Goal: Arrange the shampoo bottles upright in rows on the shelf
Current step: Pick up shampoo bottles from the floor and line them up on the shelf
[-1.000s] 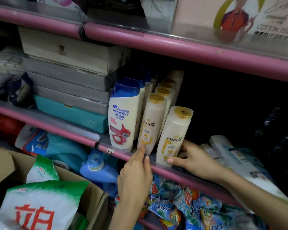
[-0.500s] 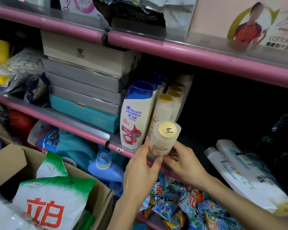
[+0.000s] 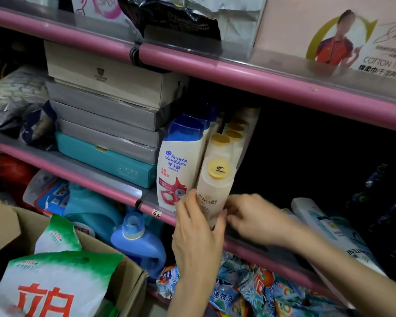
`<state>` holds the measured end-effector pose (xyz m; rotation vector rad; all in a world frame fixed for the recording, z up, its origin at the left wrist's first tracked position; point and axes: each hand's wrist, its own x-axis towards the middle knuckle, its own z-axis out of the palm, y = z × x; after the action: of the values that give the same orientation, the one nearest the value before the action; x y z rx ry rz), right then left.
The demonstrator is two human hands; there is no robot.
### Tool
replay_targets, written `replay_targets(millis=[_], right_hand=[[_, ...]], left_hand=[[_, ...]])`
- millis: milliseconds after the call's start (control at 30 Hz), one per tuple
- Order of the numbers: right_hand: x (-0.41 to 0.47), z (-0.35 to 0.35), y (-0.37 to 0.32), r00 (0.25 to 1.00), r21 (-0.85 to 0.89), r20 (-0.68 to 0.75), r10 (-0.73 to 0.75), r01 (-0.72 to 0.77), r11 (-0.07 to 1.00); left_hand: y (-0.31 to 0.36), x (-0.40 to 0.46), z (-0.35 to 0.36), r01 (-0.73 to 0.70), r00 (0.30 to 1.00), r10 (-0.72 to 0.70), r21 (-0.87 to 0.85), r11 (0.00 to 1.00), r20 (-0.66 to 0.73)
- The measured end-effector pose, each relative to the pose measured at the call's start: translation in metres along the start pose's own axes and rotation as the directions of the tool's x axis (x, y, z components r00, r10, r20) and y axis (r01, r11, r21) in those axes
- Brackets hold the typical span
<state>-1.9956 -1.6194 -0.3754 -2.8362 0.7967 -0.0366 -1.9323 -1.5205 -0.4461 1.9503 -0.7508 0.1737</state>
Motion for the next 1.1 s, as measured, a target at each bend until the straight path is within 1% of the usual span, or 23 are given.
replay_targets(millis=[33,67,100,133,167,200,233,300,333,400,567,733,833,933,1033,1100], right_hand=[[0.000,-0.016,0.000,0.999,-0.050,-0.032,0.035,-0.037,0.998],[0.001,-0.033,-0.002,0.990,-0.068,-0.125,0.057,-0.066,0.995],[0.003,-0.050,-0.004,0.968,-0.033,-0.244,0.058,-0.068,0.997],[0.008,-0.066,-0.008,0.938,0.048,-0.345,0.036,-0.021,0.999],[0.014,-0.081,-0.014,0.919,0.122,-0.395,0.004,0.049,0.991],[0.021,-0.092,-0.020,0.919,0.150,-0.391,-0.039,0.105,0.983],[0.029,-0.099,-0.025,0.934,0.130,-0.349,-0.077,0.129,0.983],[0.045,-0.102,-0.032,0.964,0.009,-0.246,-0.103,0.109,0.994],[0.051,-0.101,-0.035,0.970,-0.039,-0.221,-0.101,0.095,0.995],[0.059,-0.097,-0.036,0.970,-0.070,-0.225,-0.092,0.078,0.994],[0.063,-0.100,-0.031,0.967,-0.059,-0.228,-0.113,0.102,0.993],[0.056,-0.103,-0.024,0.961,-0.043,-0.256,-0.105,0.097,0.994],[0.056,-0.104,-0.023,0.964,-0.034,-0.245,-0.103,0.097,0.995],[0.060,-0.109,-0.021,0.981,-0.005,-0.166,-0.099,0.100,0.995],[0.058,-0.113,-0.019,0.995,0.120,-0.039,-0.087,0.091,0.989],[0.056,-0.115,-0.020,0.996,0.135,-0.001,-0.087,0.086,0.987]], left_hand=[[0.001,0.001,0.001,-0.001,1.000,0.001,0.018,1.000,-0.016],[0.001,0.001,0.002,0.005,1.000,-0.004,0.032,0.999,-0.028],[0.001,0.002,0.003,0.013,0.999,-0.012,0.039,0.999,-0.039],[0.001,0.002,0.004,0.019,0.999,-0.017,0.041,0.999,-0.050],[0.000,0.003,0.006,0.018,0.998,-0.015,0.044,0.999,-0.059],[-0.001,0.003,0.007,0.012,0.998,-0.008,0.055,0.998,-0.063],[-0.001,0.003,0.008,0.004,0.998,0.001,0.071,0.997,-0.063],[-0.002,0.004,0.011,-0.002,0.998,0.009,0.095,0.995,-0.070],[-0.002,0.004,0.012,-0.001,0.997,0.008,0.096,0.995,-0.078],[-0.003,0.004,0.015,-0.006,0.997,0.014,0.099,0.995,-0.082],[-0.007,0.004,0.020,-0.010,0.997,0.018,0.096,0.995,-0.079],[-0.007,0.005,0.021,-0.006,0.997,0.012,0.086,0.996,-0.076],[-0.007,0.005,0.021,0.002,0.998,0.003,0.079,0.997,-0.066],[-0.006,0.005,0.020,0.008,0.998,-0.004,0.071,0.997,-0.057],[-0.006,0.005,0.018,0.015,0.998,-0.011,0.069,0.998,-0.055],[-0.006,0.006,0.018,0.025,0.998,-0.021,0.080,0.996,-0.053]])
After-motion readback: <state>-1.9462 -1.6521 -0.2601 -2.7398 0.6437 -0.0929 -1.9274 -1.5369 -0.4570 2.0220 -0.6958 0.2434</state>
